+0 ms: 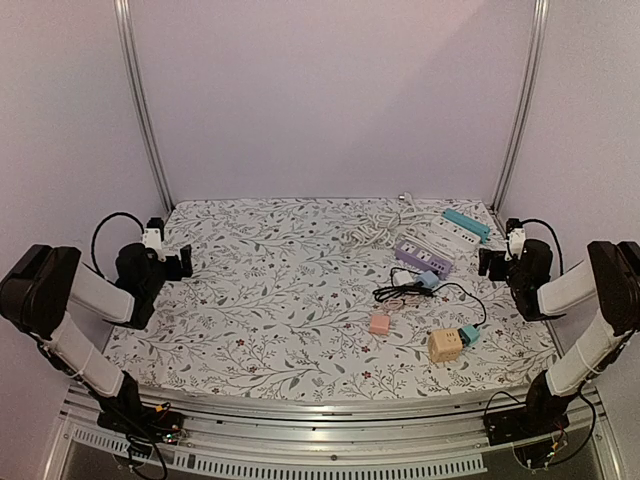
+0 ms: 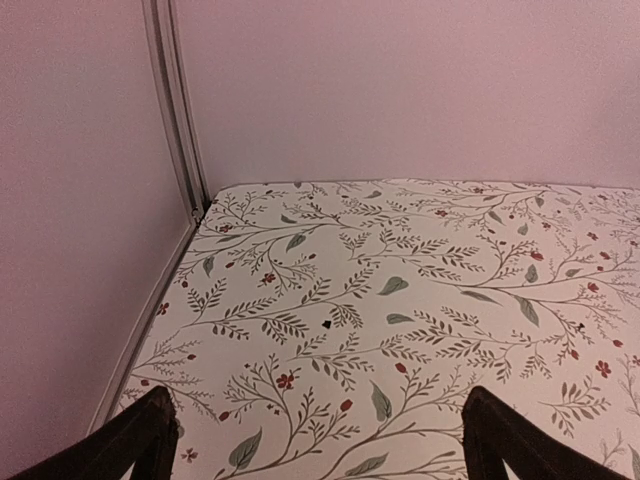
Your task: Insert the plug
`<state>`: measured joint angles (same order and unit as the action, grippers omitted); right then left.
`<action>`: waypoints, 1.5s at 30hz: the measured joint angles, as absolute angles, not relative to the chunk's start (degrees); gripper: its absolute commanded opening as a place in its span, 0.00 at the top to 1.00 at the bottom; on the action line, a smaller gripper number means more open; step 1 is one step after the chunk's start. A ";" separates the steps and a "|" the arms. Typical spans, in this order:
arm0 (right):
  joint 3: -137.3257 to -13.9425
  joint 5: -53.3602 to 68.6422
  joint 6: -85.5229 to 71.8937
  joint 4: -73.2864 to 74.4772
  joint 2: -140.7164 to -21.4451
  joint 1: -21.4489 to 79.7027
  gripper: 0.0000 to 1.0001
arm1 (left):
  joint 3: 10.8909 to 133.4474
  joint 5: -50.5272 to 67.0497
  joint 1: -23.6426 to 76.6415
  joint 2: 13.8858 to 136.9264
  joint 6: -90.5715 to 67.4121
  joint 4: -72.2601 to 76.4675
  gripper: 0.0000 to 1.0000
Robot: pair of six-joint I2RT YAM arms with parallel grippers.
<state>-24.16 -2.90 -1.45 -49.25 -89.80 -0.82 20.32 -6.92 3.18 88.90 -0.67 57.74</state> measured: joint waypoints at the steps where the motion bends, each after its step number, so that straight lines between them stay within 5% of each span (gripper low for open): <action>1: -24.16 -2.90 -1.45 -49.25 -89.80 -0.82 0.01 | 20.32 -6.92 3.18 88.90 -0.67 57.74 0.00; 12: -29.39 -8.86 -3.81 -37.56 -88.05 -0.82 0.01 | 20.32 -6.85 3.51 88.90 -0.60 57.74 0.01; 17: -48.16 -7.16 -5.32 -15.62 -84.99 -1.02 0.19 | 20.78 -5.56 3.57 88.60 -0.21 56.01 0.01; 20: -60.73 -4.49 -4.80 -2.02 -86.41 -0.99 0.19 | 27.49 -2.17 3.55 86.91 1.34 42.44 0.15; 24: -74.46 -1.02 -3.31 13.78 -90.91 -0.84 0.20 | 52.97 6.57 3.55 88.79 8.80 12.36 0.24; 27: -82.28 -1.21 -0.47 23.40 -95.55 1.15 0.11 | 68.84 13.72 3.46 91.02 14.48 -5.50 0.17; 29: -85.56 -1.69 2.22 28.69 -98.43 3.90 0.08 | 75.09 18.15 3.53 91.44 17.58 -16.01 0.02; 37: -92.49 1.74 11.62 41.80 -108.95 16.25 0.20 | 79.11 23.99 5.19 91.66 22.50 -41.43 0.00; 45: -100.33 3.22 12.56 46.63 -120.99 16.93 0.18 | 79.15 24.08 6.90 91.61 23.20 -47.46 0.00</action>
<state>-100.33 3.22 12.56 46.63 -120.99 16.93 79.15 24.08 6.90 91.61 23.20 -47.46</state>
